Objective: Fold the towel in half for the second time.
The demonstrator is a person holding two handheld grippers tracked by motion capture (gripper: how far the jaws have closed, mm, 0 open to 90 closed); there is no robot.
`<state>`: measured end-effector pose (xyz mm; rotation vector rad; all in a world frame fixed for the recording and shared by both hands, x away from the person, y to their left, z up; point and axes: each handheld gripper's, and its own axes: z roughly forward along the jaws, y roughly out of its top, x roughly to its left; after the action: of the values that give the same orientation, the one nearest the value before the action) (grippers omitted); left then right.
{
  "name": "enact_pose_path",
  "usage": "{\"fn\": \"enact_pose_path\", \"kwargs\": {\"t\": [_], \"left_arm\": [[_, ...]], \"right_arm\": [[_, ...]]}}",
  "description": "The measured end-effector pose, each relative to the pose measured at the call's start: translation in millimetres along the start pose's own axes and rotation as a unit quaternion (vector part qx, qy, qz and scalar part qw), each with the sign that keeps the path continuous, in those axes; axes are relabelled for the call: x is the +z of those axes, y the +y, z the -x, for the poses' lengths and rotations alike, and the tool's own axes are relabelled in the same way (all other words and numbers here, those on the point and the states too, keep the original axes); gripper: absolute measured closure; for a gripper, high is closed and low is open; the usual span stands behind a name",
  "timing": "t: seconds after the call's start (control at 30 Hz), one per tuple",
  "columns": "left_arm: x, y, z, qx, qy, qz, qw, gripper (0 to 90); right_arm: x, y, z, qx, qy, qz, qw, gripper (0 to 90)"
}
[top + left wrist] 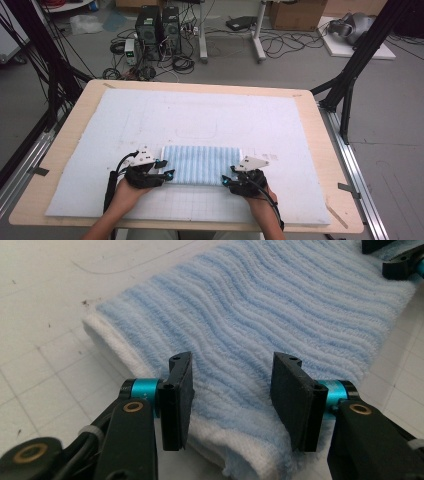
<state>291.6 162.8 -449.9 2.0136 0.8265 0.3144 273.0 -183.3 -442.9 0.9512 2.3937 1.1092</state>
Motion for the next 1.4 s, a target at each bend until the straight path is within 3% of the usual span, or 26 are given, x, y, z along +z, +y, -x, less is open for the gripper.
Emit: {"fn": "enact_pose_path", "kwargs": {"t": [0.1, 0.17, 0.33, 0.43, 0.6, 0.7, 0.83, 0.9, 1.07, 1.17, 1.27, 1.4], "left_arm": [[-1.0, -0.3, 1.2, -0.001, 0.002, -0.002, 1.0000, 51.9], [-3.2, 1.2, -1.0, -0.013, -0.002, 0.002, 0.9999, 51.9], [-8.6, 12.5, -17.5, -0.047, -0.003, 0.043, 0.9980, 50.8], [-2.6, 20.4, -31.5, -0.064, -0.007, 0.051, 0.9966, 51.9], [13.6, 26.2, -42.2, -0.052, 0.010, 0.021, 0.9984, 60.4], [18.4, 22.5, -45.1, -0.048, 0.015, 0.003, 0.9987, 62.9], [20.8, 19.1, -48.5, -0.057, 0.018, -0.008, 0.9982, 61.4], [20.0, 18.9, -48.3, -0.051, 0.018, -0.009, 0.9985, 60.4], [8.1, 20.1, -52.0, -0.053, 0.029, 0.016, 0.9980, 57.8], [1.6, 18.1, -56.2, -0.060, 0.037, 0.027, 0.9972, 58.2], [-4.7, 14.1, -59.7, -0.066, 0.043, 0.040, 0.9961, 58.2], [-15.7, 11.9, -63.4, -0.069, 0.040, 0.067, 0.9946, 56.9]], "right_arm": [[-2.3, -1.3, 0.6, 0.000, 0.003, -0.002, 1.0000, 51.8], [-5.7, -0.5, 1.9, 0.007, 0.009, 0.002, 0.9999, 50.8], [-19.8, 9.9, 12.1, 0.026, 0.004, 0.069, 0.9973, 51.6], [-16.8, 17.3, 25.7, 0.042, -0.007, 0.083, 0.9956, 55.2], [6.4, 24.0, 42.7, 0.046, -0.012, 0.045, 0.9979, 63.5], [18.0, 20.3, 45.9, 0.049, -0.011, 0.004, 0.9987, 65.1], [16.3, 15.2, 51.0, 0.029, -0.015, -0.007, 0.9994, 64.5], [11.6, 12.8, 53.8, 0.039, -0.013, -0.007, 0.9991, 62.0], [-10.7, 5.1, 49.3, 0.012, 0.020, 0.026, 0.9994, 56.8], [-18.4, -6.6, 46.9, -0.020, 0.032, 0.016, 0.9991, 52.5], [-21.2, -17.4, 46.1, -0.027, 0.027, -0.002, 0.9993, 51.5], [-30.9, -14.2, 47.7, -0.005, 0.021, 0.027, 0.9994, 43.6]]}}
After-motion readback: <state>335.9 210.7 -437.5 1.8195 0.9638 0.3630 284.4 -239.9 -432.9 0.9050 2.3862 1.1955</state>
